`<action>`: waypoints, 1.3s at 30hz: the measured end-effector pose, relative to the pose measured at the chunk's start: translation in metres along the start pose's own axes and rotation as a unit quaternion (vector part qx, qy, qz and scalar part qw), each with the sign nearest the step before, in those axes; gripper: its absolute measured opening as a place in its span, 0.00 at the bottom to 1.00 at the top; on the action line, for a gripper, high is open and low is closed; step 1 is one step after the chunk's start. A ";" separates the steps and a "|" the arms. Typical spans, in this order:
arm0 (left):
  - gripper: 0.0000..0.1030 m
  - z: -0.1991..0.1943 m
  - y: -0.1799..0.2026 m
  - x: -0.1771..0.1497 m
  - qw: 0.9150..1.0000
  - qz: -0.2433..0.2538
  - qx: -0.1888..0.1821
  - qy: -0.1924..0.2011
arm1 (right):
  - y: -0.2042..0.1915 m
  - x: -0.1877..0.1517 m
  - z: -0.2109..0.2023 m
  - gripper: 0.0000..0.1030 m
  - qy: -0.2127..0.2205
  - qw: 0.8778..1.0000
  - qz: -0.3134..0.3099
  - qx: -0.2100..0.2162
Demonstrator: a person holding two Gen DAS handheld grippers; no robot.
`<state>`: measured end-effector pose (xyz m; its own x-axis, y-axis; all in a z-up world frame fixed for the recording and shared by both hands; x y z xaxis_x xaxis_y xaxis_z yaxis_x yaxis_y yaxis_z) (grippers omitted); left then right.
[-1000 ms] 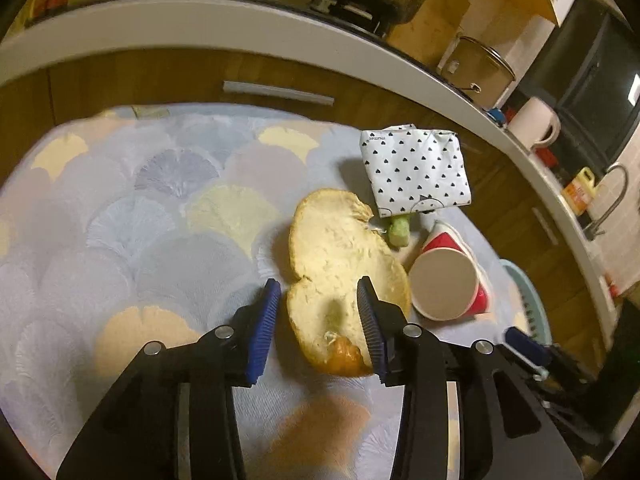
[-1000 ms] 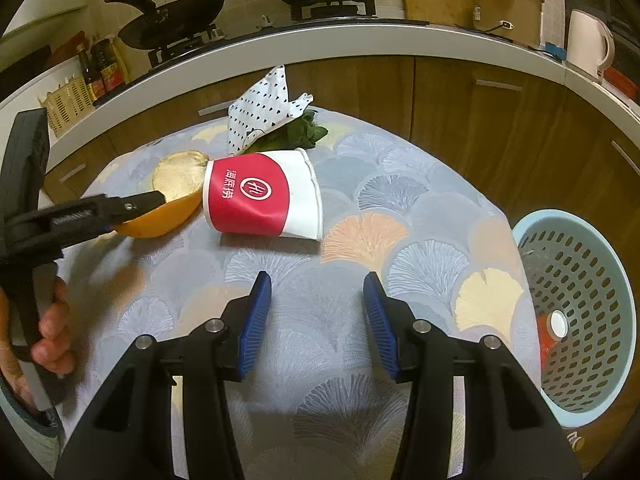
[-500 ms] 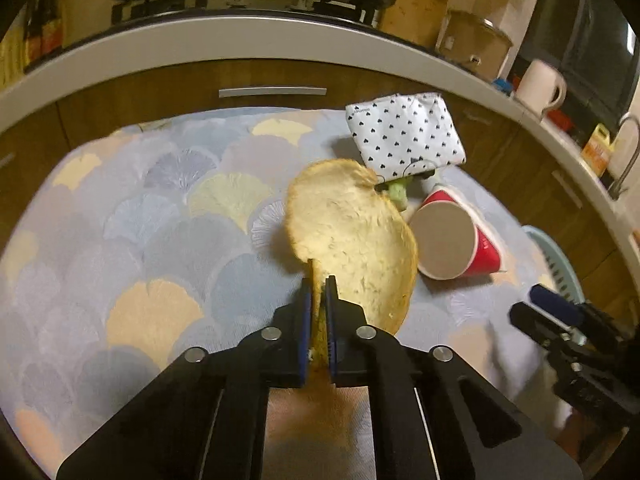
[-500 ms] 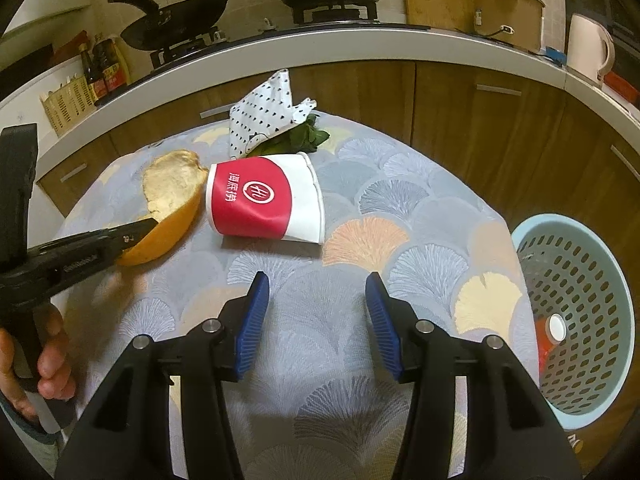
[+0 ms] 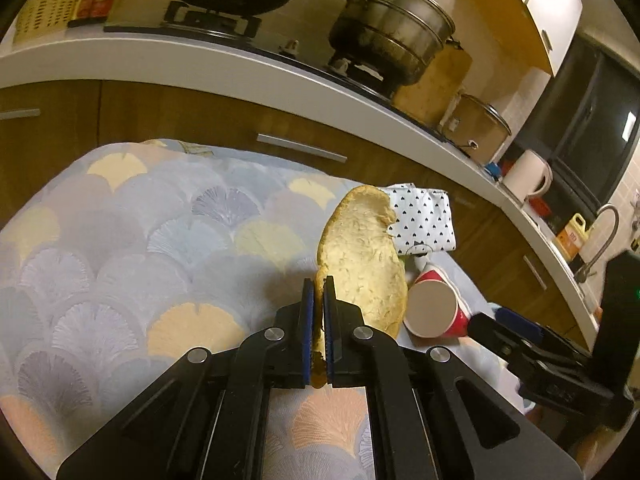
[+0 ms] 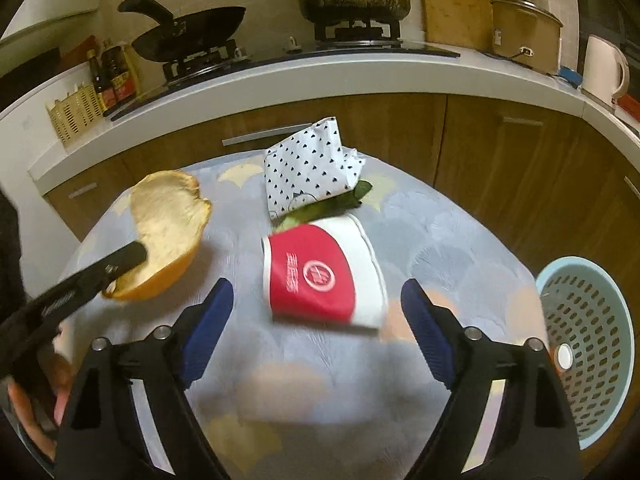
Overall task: Collect trash
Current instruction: 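Grasp the red-and-white paper cup with the right tool while the left tool holds the bread, then carry the bread and paper cup over the light-blue basket with both tools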
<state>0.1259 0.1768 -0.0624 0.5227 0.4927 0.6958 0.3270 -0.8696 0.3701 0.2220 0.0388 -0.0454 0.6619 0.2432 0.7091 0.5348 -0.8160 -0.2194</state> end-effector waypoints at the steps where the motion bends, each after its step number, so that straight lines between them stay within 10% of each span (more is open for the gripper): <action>1: 0.02 0.000 0.000 0.000 1.000 0.001 0.001 0.001 | -0.001 0.001 0.004 0.80 -0.004 1.000 0.003 0.002; 15: 0.02 0.004 0.006 0.000 1.000 0.002 -0.019 -0.006 | 0.014 -0.001 0.045 0.84 -0.029 0.999 0.038 -0.006; 21: 0.02 0.005 0.010 -0.002 1.000 0.010 -0.021 -0.007 | 0.008 -0.004 0.038 0.69 -0.020 0.999 0.032 0.020; 39: 0.02 -0.006 0.103 -0.021 0.992 0.072 -0.098 -0.029 | 0.087 -0.025 -0.092 0.69 0.080 0.994 0.061 -0.053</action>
<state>0.1434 0.0769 -0.0355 0.5993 0.3592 0.7154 0.0897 -0.9182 0.3859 0.2036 -0.0862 -0.0203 0.6219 0.0593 0.7808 0.3921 -0.8867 -0.2450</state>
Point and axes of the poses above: each gripper's, at about its wrist camera, not at the fingertips, and z roughly the way its jaws point, y to its right, x to its top, the point moved 6 cm from there along z, roughly the way its jaws point, and after that the axes turned 6 degrees about x, right-handed, at the moved point
